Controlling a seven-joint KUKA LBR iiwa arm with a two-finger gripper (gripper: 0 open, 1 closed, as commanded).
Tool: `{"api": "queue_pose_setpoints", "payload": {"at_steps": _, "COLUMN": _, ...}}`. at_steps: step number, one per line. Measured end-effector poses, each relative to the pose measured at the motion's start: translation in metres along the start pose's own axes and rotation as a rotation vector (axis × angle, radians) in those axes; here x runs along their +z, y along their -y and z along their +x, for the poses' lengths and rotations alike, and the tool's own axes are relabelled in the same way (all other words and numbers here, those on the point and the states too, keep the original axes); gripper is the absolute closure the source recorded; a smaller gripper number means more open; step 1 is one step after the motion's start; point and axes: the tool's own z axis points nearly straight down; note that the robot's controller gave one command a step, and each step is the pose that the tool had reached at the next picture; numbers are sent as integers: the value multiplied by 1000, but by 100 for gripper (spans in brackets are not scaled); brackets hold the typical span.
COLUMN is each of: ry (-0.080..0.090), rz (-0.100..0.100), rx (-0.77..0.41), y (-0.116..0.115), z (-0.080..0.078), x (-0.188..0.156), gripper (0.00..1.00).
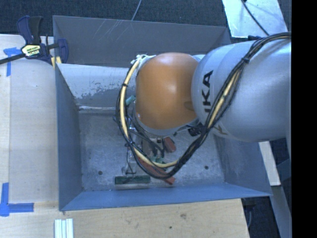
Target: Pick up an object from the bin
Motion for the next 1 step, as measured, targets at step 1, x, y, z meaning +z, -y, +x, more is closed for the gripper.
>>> {"api": "queue_pose_setpoints", "payload": {"at_steps": 1, "ry": 0, "rz": 0, "rx": 0, "y": 0, "z": 0, "x": 0, "gripper": 0}}
